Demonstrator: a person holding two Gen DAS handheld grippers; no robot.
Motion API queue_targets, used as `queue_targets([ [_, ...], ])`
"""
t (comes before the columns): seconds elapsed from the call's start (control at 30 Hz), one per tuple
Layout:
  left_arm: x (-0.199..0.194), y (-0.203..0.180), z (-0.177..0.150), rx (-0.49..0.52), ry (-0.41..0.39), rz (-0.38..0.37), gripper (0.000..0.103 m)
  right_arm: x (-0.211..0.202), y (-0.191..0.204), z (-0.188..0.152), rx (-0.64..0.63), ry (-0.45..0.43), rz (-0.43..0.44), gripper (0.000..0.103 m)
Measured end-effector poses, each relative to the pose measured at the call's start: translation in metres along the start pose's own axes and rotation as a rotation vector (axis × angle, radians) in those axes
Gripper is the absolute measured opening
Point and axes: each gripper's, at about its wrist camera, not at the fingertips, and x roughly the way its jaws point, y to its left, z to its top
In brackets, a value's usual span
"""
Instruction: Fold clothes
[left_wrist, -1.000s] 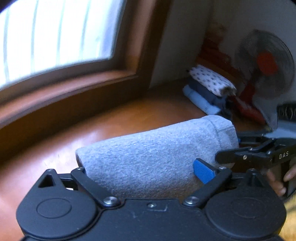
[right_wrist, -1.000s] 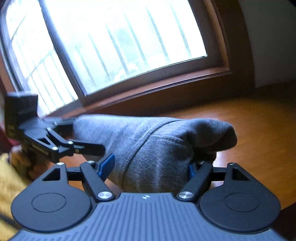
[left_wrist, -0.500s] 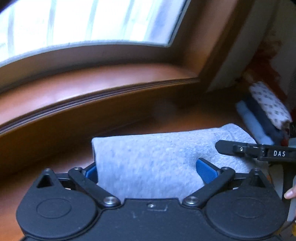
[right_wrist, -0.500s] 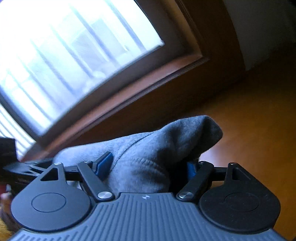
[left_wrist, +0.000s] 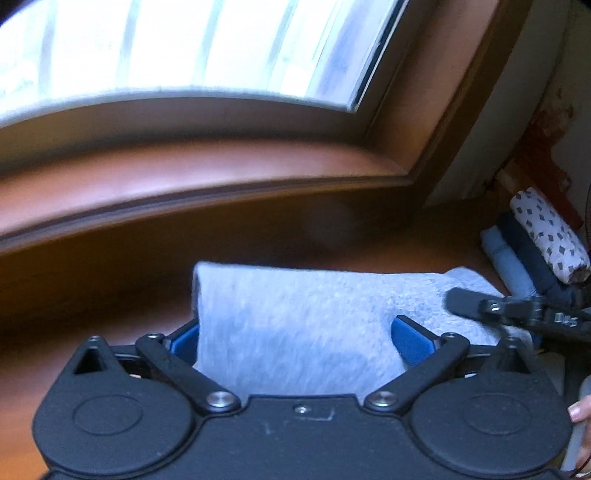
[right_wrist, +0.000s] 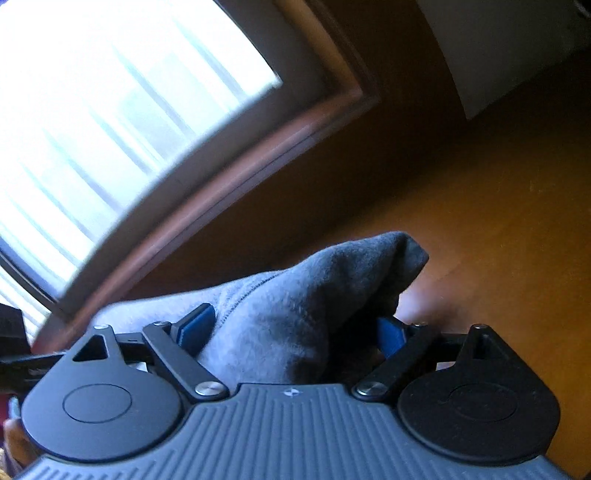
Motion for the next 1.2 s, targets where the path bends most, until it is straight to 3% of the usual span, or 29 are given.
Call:
queue_targets([
  [0.23,-0.035,-0.007,-0.002,-0.002,-0.061,0.156,0.103,-0.044,0.033,0.006,-0.235,-0.159,-0.113,0.092],
  [0.33,-0.047,-0.007,-0.005,-0.021,-0.076,0.171,0.103,-0.044,0.045,0.01,-0.31,-0.183,-0.129,0.092],
  [0.4,-0.048,-0.008,-0.007,-0.017,-0.066,0.188,0.103,-0.037,0.05,0.01,-0.381,-0.185,-0.138,0.092],
  [0.6,-0.033,-0.008,-0.017,-0.009,-0.026,0.232,0.103,0.013,0.055,-0.004,-0.545,-0.057,-0.2,0.091],
  [0.77,-0.025,-0.009,-0.018,0.008,-0.029,0.225,0.103,0.013,0.042,-0.01,-0.454,-0.051,-0.208,0.091],
  [1.07,-0.021,-0.008,-0.016,0.028,-0.033,0.215,0.103,0.006,0.044,-0.019,-0.401,-0.06,-0.225,0.092],
  [1.2,-0.042,0.003,-0.018,-0.041,-0.063,0.155,0.103,0.0,0.048,-0.023,-0.381,-0.057,-0.253,0.092],
])
